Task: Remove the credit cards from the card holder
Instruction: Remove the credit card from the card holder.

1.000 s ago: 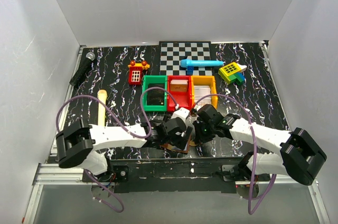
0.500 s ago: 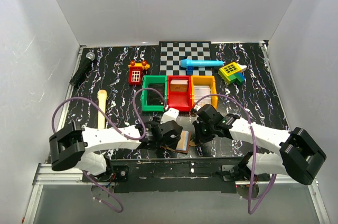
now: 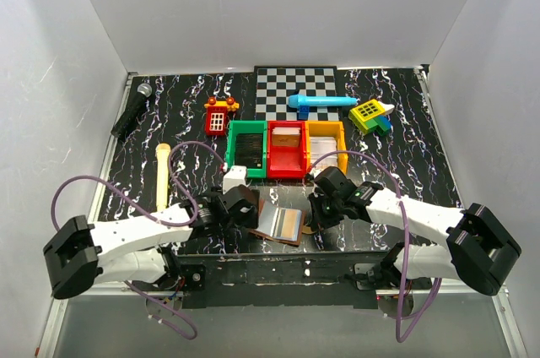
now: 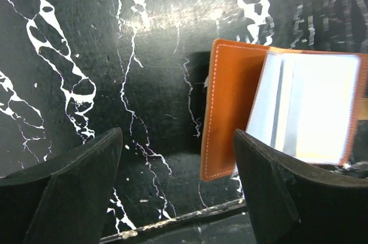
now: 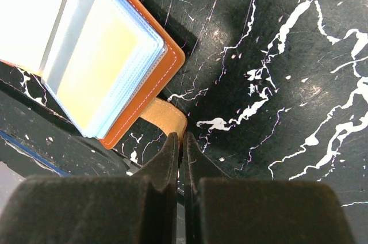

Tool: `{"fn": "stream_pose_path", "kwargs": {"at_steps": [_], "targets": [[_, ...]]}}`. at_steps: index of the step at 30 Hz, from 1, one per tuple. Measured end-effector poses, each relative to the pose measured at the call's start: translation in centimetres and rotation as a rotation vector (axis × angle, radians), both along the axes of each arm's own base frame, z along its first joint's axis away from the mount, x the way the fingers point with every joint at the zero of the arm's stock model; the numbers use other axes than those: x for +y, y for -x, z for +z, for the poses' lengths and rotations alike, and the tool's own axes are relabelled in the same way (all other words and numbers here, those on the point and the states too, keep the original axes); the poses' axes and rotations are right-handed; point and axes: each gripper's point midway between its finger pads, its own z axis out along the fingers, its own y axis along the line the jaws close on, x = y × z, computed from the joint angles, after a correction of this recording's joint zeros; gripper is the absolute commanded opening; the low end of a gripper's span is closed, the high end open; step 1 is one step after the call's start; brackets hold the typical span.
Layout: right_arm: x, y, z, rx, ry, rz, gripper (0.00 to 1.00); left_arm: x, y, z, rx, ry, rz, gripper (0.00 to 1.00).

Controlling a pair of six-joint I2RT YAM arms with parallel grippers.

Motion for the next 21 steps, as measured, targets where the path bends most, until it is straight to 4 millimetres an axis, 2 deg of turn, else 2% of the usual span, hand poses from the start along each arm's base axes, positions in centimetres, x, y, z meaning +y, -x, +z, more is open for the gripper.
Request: {"fn": "stream_pose_path", "kwargs": {"at_steps": [5,8,11,17,21], "targets": [[0.0,0.0,0.0,0.001,-0.001,0.000,0.01,-0.9,-0.3,3.8,-0.078,0.136,-0.030,0.71],[0.0,0.0,0.0,0.002,-0.002,0.001,0.01,-2.9,-0.2,6.3,-0.118,0.251,-0.109,0.68],[0.0,0.0,0.0,0.002,-0.003,0.001,0.01,-5.3,0.4,7.6,-0.127,0.330,-0.206,0.66],[0.0,0.0,0.0,0.002,-0.003,0.001,0.01,-10.0,2.4,6.8,-0.086,0.291,-0.386,0.65],[0.0,0.0,0.0,0.003,-0.002,0.001,0.01,-11.6,3.1,4.1,-0.041,0.185,-0.442,0.67]]}}
